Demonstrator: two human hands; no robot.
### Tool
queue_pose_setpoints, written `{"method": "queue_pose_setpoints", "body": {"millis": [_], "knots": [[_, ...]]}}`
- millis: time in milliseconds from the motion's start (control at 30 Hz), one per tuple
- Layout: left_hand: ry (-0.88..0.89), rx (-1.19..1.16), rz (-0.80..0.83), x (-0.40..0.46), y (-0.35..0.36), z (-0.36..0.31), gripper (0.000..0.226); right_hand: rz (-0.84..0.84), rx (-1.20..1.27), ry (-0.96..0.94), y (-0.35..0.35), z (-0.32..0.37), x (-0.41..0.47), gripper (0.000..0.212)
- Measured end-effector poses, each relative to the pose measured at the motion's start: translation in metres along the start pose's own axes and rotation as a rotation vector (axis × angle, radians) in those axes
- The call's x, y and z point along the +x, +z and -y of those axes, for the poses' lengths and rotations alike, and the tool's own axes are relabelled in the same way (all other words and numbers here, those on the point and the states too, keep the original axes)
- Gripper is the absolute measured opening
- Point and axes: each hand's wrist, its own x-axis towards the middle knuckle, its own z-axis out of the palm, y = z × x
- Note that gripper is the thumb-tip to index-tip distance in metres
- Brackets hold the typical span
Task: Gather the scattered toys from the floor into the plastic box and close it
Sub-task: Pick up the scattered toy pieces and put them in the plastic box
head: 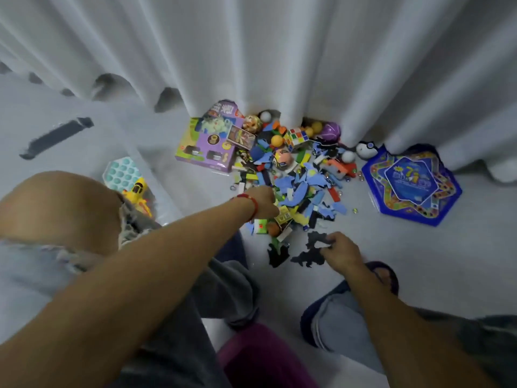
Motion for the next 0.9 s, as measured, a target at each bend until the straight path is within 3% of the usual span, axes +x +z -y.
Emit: {"method": "queue_pose_setpoints", "body": {"millis": [100, 200, 333, 400, 633, 800, 900], "knots": [[-0.133, -0.098, -0.044, 0.028, 0.062, 0.009, 0.058, -0.016, -0.173, -0.081, 0.015, -0.019, 0.006, 0.057], [-0.179, -0.129, -0.161, 0.041, 0.101, 0.019, 0.067, 0.018, -0.499, -0.222, 0.028, -0.028, 0.016, 0.084], [-0.236, -0.133, -0.171, 0.054, 0.122, 0.024, 0.119, 0.058, -0.556, -0.173, 0.036, -0.029, 0.034, 0.106], [-0.246, -0.136, -0.175, 0.063, 0.126, 0.025, 0.130, 0.024, -0.591, -0.182, 0.037, -0.033, 0.043, 0.107], [-0.308, -0.162, -0.270, 0.081, 0.130, 0.022, 0.110, 0.023, -0.510, -0.284, 0.028, -0.029, 0.066, 0.059], [-0.341, -0.204, -0.344, 0.092, 0.130, 0.020, 0.068, 0.024, -0.510, -0.302, 0.028, -0.029, 0.068, 0.038], [-0.365, -0.275, -0.360, 0.092, 0.124, 0.018, 0.063, -0.045, -0.454, -0.373, 0.023, -0.032, 0.065, 0.030]]}}
